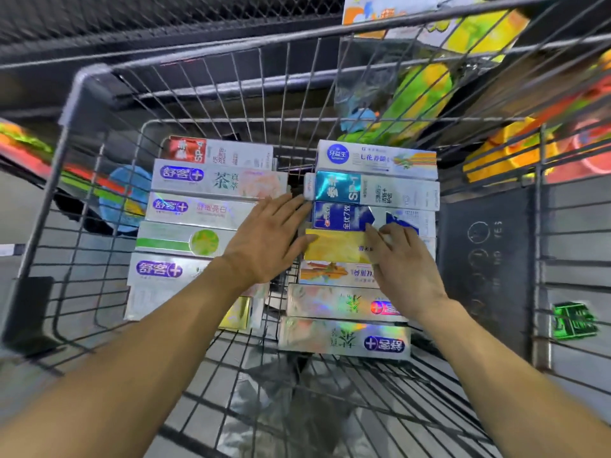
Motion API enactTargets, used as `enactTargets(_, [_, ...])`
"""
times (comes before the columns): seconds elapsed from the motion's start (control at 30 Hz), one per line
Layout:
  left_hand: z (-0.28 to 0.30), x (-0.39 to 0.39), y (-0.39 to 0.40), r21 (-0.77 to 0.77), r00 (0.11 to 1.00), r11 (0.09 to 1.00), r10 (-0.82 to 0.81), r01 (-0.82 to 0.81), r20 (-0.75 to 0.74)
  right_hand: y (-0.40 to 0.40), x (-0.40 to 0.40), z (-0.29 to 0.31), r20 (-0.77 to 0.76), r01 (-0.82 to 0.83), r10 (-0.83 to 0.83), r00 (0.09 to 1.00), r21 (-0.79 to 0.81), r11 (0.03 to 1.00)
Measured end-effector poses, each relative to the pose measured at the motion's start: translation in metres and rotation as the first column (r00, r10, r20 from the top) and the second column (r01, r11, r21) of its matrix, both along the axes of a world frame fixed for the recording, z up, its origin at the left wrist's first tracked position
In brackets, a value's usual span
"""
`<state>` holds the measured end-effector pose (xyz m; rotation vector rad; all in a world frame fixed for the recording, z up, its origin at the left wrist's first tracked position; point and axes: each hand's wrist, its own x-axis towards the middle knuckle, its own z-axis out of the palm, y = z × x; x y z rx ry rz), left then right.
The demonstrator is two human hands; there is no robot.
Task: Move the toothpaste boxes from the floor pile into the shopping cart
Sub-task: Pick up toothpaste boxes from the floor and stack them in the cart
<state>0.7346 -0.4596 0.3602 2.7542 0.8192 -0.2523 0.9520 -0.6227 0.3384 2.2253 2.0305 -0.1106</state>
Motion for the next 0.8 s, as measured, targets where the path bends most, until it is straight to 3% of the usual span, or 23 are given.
enactTargets(0.17, [0.035,-0.011,-0.01,0.024,0.999,1.0,0.006,-0.006,-0.035,0.002,-0.008,0.046,-0.116,0.107,-0.12,0.986,-0.108,0.988])
enactTargets(0.27, [0.083,-0.032,-0.011,0.075,0.994,0.994,0.085,-0.079,-0.068,0.02,-0.018,0.097,-0.142,0.096,-0.102,0.985,-0.048,0.994])
enactTargets(0.47, [0.197,-0.12,-0.027,0.162,0.947,0.934,0.308,-0.319,0.091,0.056,-0.089,0.214,-0.255,0.017,0.004,0.967,0.081,0.997])
enactTargets(0.6, [0.269,-0.227,-0.046,0.187,0.836,0.818,0.509,-0.544,0.206,0.078,-0.182,0.284,-0.283,-0.128,0.183,0.942,0.202,0.971])
enactTargets(0.8, [0.324,-0.455,-0.109,0.213,0.571,0.53,0.754,-0.821,0.325,0.108,-0.376,0.337,-0.275,-0.374,0.448,0.851,0.284,0.883])
